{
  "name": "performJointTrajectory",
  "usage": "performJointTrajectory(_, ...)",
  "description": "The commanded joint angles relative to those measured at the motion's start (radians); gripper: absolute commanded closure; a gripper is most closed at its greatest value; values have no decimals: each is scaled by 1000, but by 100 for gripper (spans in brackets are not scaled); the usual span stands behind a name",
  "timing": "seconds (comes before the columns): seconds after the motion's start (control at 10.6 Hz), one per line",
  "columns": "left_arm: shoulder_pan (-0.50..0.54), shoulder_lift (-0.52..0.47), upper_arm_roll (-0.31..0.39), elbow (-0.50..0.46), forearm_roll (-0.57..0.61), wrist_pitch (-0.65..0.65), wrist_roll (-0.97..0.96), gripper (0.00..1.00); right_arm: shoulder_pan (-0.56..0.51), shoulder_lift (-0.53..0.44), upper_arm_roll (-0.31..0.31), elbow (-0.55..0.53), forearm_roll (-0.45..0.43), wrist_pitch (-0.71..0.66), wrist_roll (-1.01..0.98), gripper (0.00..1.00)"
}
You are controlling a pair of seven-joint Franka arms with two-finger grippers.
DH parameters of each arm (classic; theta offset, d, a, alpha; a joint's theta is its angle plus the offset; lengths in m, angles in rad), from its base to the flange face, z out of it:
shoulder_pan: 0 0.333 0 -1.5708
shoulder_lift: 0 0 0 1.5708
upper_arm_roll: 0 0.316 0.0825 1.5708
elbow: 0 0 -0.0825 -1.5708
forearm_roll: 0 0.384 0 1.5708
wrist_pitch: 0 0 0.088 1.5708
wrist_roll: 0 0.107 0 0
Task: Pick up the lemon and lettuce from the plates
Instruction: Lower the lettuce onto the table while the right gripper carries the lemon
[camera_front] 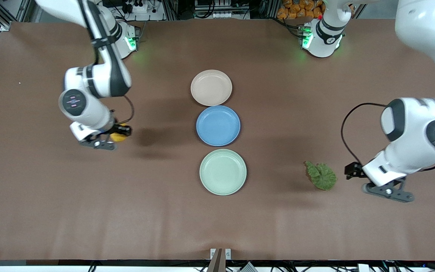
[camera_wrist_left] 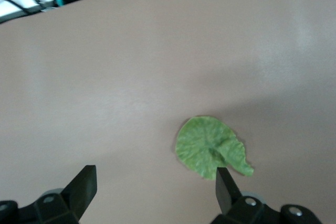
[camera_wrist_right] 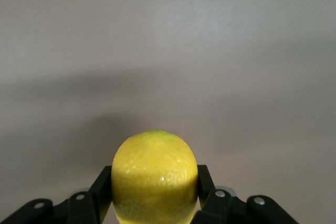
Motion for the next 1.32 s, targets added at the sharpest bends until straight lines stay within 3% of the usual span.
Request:
performJointTrajectory(0.0,54,-115,-8,-15,-14,-72,2,0,-117,57,8,60,12,9,-232,100)
performJointTrajectory(0.28,58,-192,-2,-7,-59,-130,-30,0,-228,157,18,111,41,100,-441,100)
performJointTrajectory(0.47,61,-238,-3,-4,-62,-214,-103,0,-320,241,58,175,174,105,-640,100)
performJointTrajectory(0.66,61,-283,-3,-4,-63,-303,-110,0,-396,315,93,236,241,105,-761,100)
performJointTrajectory(0.75,61,-310,-2,-4,-62,-337,-110,0,-431,340,118,256,253,105,-777,77)
performJointTrajectory(0.85,61,-327,-2,-4,-62,-368,-110,0,-463,349,147,266,256,107,-776,33)
performJointTrajectory(0.94,61,-341,-2,-4,-62,-391,-108,0,-491,349,169,272,256,107,-776,0)
performJointTrajectory(1.22,65,-376,-3,-4,-62,-451,-107,0,-520,351,195,284,269,102,-776,0)
